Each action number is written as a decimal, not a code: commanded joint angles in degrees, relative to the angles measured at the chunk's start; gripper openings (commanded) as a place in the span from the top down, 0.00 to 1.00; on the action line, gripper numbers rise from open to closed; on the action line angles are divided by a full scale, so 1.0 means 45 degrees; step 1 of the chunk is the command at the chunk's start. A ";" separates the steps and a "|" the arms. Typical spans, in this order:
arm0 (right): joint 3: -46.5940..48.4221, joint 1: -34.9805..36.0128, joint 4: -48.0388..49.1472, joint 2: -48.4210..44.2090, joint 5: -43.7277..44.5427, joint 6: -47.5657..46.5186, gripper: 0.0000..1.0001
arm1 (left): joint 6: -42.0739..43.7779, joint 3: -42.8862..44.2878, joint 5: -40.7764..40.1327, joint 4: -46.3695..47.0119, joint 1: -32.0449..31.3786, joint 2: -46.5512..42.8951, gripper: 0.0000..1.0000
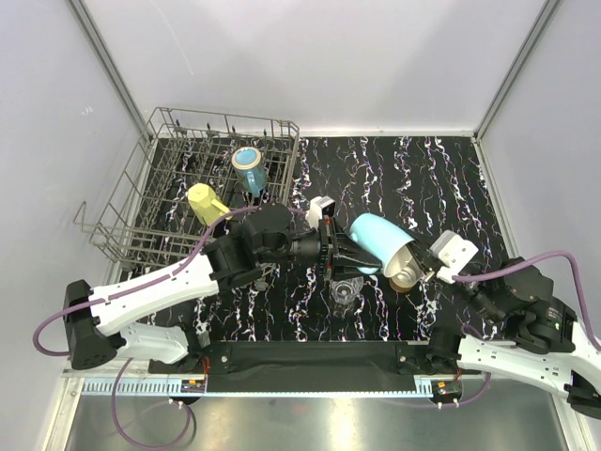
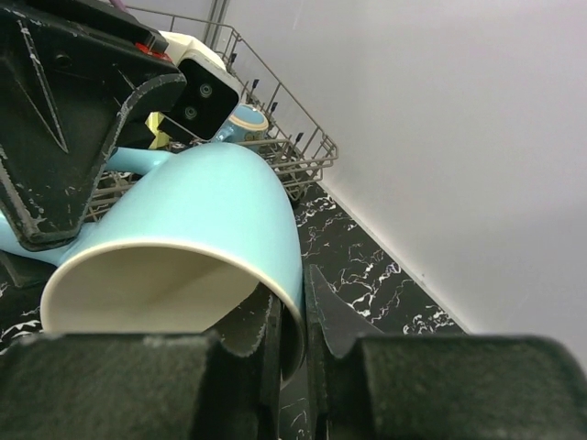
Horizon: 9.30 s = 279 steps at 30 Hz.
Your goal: Load the cups into the dish rack
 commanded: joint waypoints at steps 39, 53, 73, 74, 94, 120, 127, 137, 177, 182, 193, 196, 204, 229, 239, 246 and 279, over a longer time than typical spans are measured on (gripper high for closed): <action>0.3446 0.0125 -0.7679 0.1720 0.0552 1.3583 0.49 | 1.6263 0.8263 -0.8742 -1.1970 0.8235 0.0901 1.00; 0.2334 0.0125 -0.9010 0.1236 0.2384 1.6941 0.44 | 1.8450 0.4765 -1.1765 -0.7496 1.2612 0.2228 1.00; 0.2647 0.0125 -1.2566 0.1062 0.3890 1.9619 0.22 | 1.9076 0.4395 -1.0481 -0.3786 1.5446 0.5490 1.00; 0.2568 0.0125 -1.2469 0.0923 0.3793 1.9775 0.22 | 1.9096 0.4395 -1.0441 -0.3707 1.5465 0.5626 1.00; 0.3075 0.0125 -1.0457 0.4438 0.3595 1.5618 0.00 | 1.7163 0.5605 -1.0597 -0.4603 1.5758 0.8185 1.00; 0.3543 -0.2393 -0.7527 0.9143 -0.0523 1.1202 0.00 | 1.5678 0.6504 -1.0558 -0.8255 1.5700 0.8734 0.27; 0.3857 -0.3488 -0.7606 1.0374 -0.1870 1.1183 0.00 | 1.5288 0.5959 -1.0792 -0.9252 1.5330 0.6552 0.23; 0.3193 -0.5831 -0.6492 1.0900 -0.4528 1.1671 0.00 | 1.3084 0.4359 -1.0306 -1.0640 1.3247 0.2721 0.28; -0.0303 -0.6165 -0.3972 1.1918 -0.6052 1.3996 0.76 | 1.2613 0.7754 -0.3059 -1.3921 0.7575 0.2328 0.20; -0.0324 -0.6164 -0.3991 1.1449 -0.5838 1.3802 1.00 | 1.2008 0.7520 -0.2279 -1.3824 0.7594 0.1956 0.13; 0.2409 -0.6165 -0.5065 0.9051 -0.3807 1.1440 1.00 | 0.9586 0.5139 0.1450 -0.9337 0.7478 0.0550 0.15; 0.3288 -0.6184 -0.5007 0.8211 -0.3027 1.0482 1.00 | 0.8845 0.4416 0.2410 -0.7674 0.7050 0.0433 0.15; 0.2415 -0.6203 -0.1600 0.5242 -0.3174 0.8352 1.00 | 0.5877 0.2599 0.2547 -0.4821 0.5702 0.0139 0.13; 0.0066 -0.6203 0.0170 -0.0816 -0.6695 0.6710 1.00 | 0.1167 0.1738 -0.0830 -0.2456 0.1579 0.0276 0.10; 0.0048 -0.6203 0.0149 -0.0954 -0.7417 0.6144 1.00 | 0.0620 0.1876 -0.0968 -0.1792 0.1227 0.0569 0.13; 0.0321 -0.6184 -0.0690 -0.1051 -0.7731 0.5656 1.00 | 0.1673 0.1719 -0.1105 -0.1850 0.1208 0.0510 0.14; 0.1785 -0.6203 -0.4496 -0.0701 -0.3007 0.8231 0.18 | 0.9345 0.6791 -0.6429 -1.0253 0.1910 0.0314 1.00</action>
